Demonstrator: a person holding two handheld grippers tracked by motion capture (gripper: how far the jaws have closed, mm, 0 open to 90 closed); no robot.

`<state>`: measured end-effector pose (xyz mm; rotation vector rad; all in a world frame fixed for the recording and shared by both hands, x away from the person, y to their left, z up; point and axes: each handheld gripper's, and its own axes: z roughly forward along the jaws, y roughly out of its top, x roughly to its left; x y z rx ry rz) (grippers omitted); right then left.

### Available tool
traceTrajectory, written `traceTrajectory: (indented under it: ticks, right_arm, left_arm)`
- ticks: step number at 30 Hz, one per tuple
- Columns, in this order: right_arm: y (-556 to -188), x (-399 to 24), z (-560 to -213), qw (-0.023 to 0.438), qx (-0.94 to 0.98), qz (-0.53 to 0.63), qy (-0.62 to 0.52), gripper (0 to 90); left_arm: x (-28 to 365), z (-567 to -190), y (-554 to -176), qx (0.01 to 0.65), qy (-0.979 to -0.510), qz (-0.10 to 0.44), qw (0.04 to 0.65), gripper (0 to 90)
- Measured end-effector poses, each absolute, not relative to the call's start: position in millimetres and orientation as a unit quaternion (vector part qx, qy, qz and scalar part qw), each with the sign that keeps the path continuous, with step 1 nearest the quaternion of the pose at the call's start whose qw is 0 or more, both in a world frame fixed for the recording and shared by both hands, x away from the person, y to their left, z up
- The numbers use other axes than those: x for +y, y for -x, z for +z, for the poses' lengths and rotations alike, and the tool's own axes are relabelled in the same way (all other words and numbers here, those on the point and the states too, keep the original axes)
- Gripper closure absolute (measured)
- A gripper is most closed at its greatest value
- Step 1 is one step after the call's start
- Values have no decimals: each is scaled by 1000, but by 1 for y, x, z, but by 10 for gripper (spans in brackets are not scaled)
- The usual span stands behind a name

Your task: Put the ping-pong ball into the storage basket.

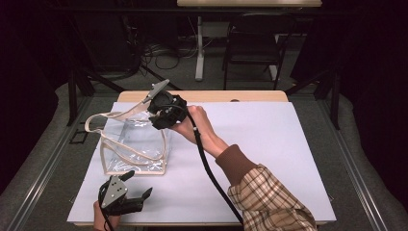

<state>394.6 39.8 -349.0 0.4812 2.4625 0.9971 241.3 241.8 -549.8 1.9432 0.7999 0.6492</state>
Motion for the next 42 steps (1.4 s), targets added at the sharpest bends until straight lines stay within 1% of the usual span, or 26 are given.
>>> traceTrajectory:
  ticks: [22,42]
  right_arm:
    - [-388,61,-359,205,898,354,-160,508]
    - [-386,71,-368,194,905,346,-156,508]
  left_arm:
    - [242,-549,-241,323,-788,263,453,162]
    - [242,-549,-241,322,-787,265,454,162]
